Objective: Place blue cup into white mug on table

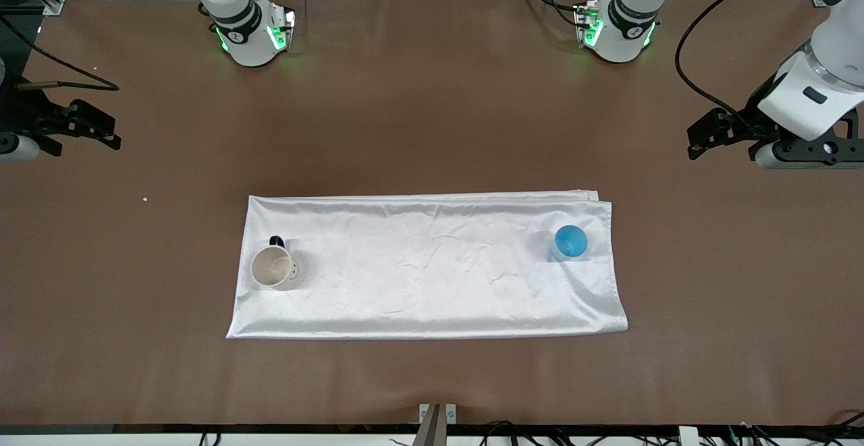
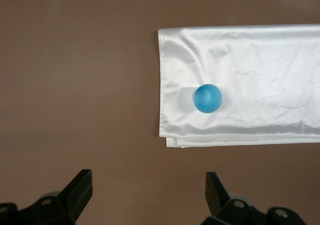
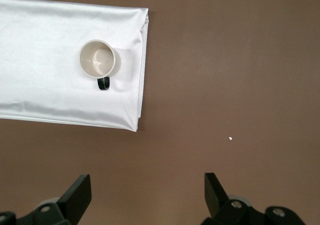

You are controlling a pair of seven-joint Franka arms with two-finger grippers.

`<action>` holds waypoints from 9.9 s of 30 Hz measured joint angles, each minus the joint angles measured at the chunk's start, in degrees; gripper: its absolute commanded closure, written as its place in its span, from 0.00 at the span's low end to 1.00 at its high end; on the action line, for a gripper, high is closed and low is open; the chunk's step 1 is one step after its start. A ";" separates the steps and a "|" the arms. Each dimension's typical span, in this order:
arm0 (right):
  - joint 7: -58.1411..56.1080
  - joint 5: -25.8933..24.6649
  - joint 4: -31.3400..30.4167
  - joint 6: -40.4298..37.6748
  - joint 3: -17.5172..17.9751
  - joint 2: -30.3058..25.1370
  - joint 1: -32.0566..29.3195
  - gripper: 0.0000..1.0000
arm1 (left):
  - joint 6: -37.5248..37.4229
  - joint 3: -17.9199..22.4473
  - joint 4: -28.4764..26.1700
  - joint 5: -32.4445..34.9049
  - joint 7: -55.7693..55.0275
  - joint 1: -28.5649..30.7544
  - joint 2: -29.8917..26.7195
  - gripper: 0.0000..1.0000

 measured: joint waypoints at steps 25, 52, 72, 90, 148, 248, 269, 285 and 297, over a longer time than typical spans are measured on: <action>0.00 0.00 -0.06 -0.26 -0.01 0.30 0.00 0.00 | -0.04 0.13 0.00 0.00 0.00 0.01 0.29 0.00; 0.00 0.03 -0.31 0.99 0.12 4.56 0.26 0.00 | 5.13 -0.04 0.00 0.06 2.80 -1.82 8.79 0.00; 0.14 0.13 -7.67 20.92 0.43 13.93 7.56 0.00 | 14.18 -0.18 0.08 0.69 2.78 -9.08 20.65 0.00; 0.14 -0.37 -16.35 39.02 0.44 20.33 13.54 0.00 | 22.61 -0.31 0.08 1.51 2.31 -11.56 28.98 0.00; 0.92 -5.84 -15.56 53.15 -0.18 31.57 13.18 1.00 | 23.93 -0.48 0.20 1.57 -8.72 -15.90 34.44 0.00; 96.57 -20.09 -37.04 57.67 3.53 20.13 58.12 0.00 | 8.66 -0.06 0.17 5.61 -15.01 -14.85 18.17 0.99; 91.53 -20.27 -30.84 48.58 2.80 16.66 54.04 0.00 | 8.67 -0.28 0.04 5.61 -15.81 -15.47 18.25 0.99; 85.31 -20.28 -29.83 48.00 2.84 15.73 50.70 0.00 | 8.70 -5.78 -0.69 5.61 -26.35 -17.36 20.11 1.00; 62.34 -20.27 -29.64 47.96 2.38 15.64 35.43 0.00 | 8.78 -6.07 -0.68 5.61 -27.04 -17.73 20.72 1.00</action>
